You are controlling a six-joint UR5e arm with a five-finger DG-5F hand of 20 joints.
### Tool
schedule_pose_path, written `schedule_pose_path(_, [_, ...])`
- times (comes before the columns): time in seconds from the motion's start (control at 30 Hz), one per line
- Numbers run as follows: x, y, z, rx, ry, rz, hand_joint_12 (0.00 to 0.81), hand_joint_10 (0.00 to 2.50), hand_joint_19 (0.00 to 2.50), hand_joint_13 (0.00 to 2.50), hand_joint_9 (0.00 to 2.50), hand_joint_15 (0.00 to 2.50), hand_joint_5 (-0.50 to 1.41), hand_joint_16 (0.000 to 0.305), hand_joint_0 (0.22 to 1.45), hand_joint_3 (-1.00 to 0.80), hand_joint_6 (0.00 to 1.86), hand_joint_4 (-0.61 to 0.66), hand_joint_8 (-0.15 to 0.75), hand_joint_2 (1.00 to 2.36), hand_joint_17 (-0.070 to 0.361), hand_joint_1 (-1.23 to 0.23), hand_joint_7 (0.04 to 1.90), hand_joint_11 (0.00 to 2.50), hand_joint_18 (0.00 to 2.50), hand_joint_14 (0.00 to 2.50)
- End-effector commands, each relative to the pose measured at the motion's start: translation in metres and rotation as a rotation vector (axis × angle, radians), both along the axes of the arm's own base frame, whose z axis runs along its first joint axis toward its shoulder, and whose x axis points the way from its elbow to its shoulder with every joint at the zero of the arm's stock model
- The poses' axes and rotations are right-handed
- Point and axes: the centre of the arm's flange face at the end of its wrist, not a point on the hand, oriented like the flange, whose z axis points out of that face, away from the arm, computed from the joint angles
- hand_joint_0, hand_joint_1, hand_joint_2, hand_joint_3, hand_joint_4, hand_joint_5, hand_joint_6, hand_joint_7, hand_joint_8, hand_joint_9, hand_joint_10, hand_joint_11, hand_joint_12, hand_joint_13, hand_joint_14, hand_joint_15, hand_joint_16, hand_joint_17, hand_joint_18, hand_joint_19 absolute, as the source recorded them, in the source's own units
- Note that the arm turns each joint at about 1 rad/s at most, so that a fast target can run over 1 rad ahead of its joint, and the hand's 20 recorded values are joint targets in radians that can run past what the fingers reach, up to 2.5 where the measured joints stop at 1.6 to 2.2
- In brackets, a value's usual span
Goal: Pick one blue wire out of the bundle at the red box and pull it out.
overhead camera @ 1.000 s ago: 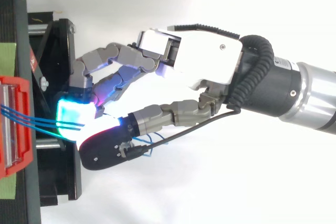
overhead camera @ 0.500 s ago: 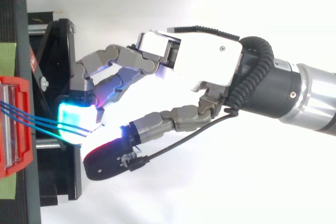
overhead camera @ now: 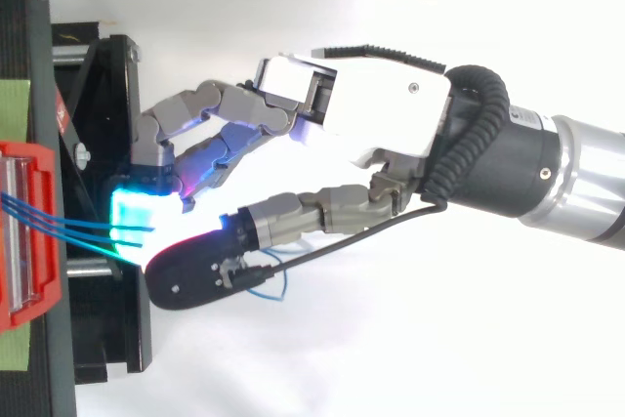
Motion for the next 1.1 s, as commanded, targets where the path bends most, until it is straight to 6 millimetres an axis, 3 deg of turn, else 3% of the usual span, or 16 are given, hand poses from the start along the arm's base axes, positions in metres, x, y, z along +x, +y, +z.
schedule_pose_path(0.0, [0.0002,0.0014,-0.0011,-0.001,0.001,0.003,0.476,0.01,0.49,0.76,0.82,0.40,-0.16,0.060,0.57,-0.35,0.88,0.23,0.396,1.01,0.136,-0.45,1.16,0.57,0.77,0.01])
schedule_pose_path(0.1, [-0.0001,0.0013,-0.0003,0.000,0.002,0.003,0.476,0.02,0.50,0.76,0.83,0.39,-0.16,0.060,0.57,-0.33,0.88,0.24,0.396,1.01,0.136,-0.44,1.17,0.57,0.78,0.01])
schedule_pose_path(0.27, [0.0004,0.0014,-0.0009,-0.001,0.000,0.003,0.476,0.02,0.48,0.77,0.82,0.40,-0.17,0.060,0.57,-0.26,0.88,0.26,0.395,1.02,0.135,-0.60,1.17,0.59,0.79,0.01])
schedule_pose_path(0.53, [0.0004,0.0026,-0.0009,-0.001,0.000,0.004,0.467,0.02,0.46,0.77,0.80,0.40,-0.18,0.060,0.59,-0.23,0.90,0.26,0.389,1.02,0.134,-0.72,1.14,0.60,0.79,0.01])
schedule_pose_path(0.77, [0.0003,0.0014,0.0002,0.001,-0.002,0.003,0.459,0.02,0.42,0.76,0.76,0.38,-0.20,0.059,0.65,-0.26,0.91,0.19,0.371,1.02,0.132,-0.84,1.11,0.61,0.78,0.01])
schedule_pose_path(0.97, [0.0002,0.0002,0.0002,0.001,-0.002,0.002,0.451,0.01,0.40,0.76,0.74,0.37,-0.21,0.059,0.69,-0.30,0.92,0.23,0.371,1.01,0.132,-0.90,1.11,0.61,0.77,0.01])
schedule_pose_path(1.07, [-0.0001,0.0002,-0.0001,0.000,0.001,0.002,0.452,0.01,0.39,0.75,0.70,0.38,-0.23,0.059,0.69,-0.21,0.92,0.26,0.365,1.02,0.133,-0.88,1.08,0.60,0.77,0.01])
